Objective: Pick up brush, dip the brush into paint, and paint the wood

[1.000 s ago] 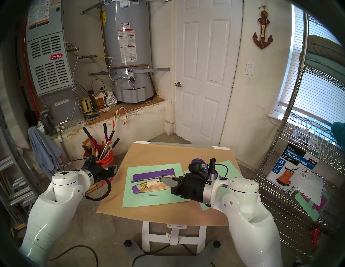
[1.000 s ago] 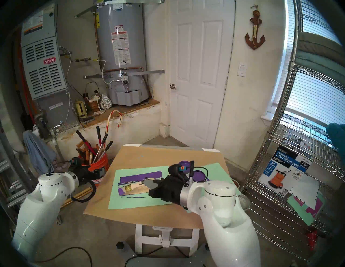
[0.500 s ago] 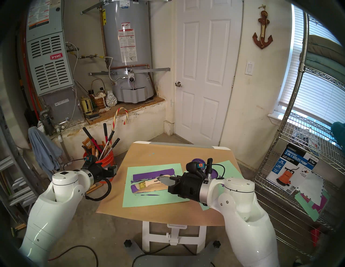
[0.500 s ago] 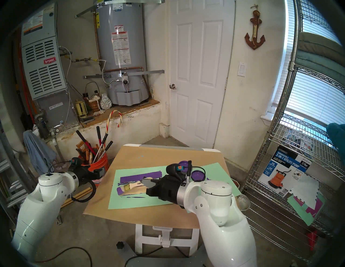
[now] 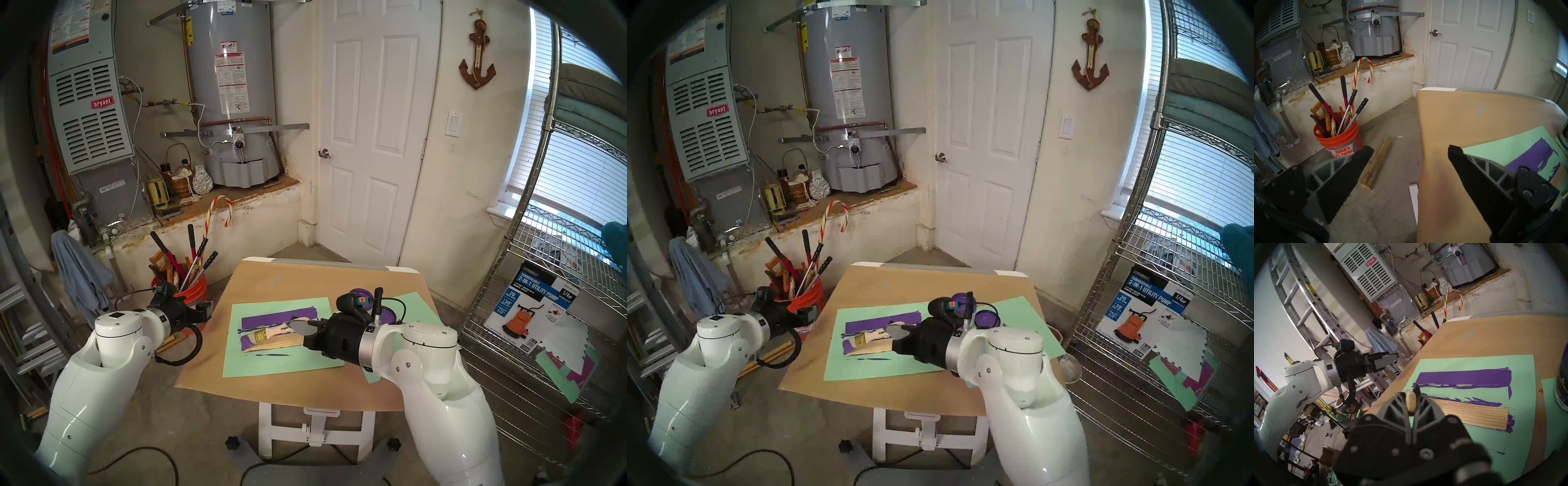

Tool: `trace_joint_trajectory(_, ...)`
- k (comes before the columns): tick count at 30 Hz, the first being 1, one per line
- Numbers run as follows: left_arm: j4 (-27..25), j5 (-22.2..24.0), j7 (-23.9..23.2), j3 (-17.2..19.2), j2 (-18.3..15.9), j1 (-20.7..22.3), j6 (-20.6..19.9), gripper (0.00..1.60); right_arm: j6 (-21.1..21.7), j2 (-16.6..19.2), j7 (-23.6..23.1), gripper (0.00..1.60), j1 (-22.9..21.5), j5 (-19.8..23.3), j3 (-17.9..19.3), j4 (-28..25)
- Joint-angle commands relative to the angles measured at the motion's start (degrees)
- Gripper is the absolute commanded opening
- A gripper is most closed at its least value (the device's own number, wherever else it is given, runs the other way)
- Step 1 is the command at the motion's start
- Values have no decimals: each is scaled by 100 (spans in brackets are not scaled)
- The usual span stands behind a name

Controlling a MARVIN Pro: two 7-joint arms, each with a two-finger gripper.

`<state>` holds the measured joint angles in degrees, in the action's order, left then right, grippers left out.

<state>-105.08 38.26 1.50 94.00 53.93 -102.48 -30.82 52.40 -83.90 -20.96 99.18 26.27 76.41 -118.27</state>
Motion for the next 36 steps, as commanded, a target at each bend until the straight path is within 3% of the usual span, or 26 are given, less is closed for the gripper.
trace_joint_trajectory(1,-84,13,8,54,-8,21,10,160,50,-100,10,0,-128,28,-66,-32)
trace_joint_trajectory(36,-85,13,8,55,-7,21,10,160,135,129,208,0,-67,-93,26,-36)
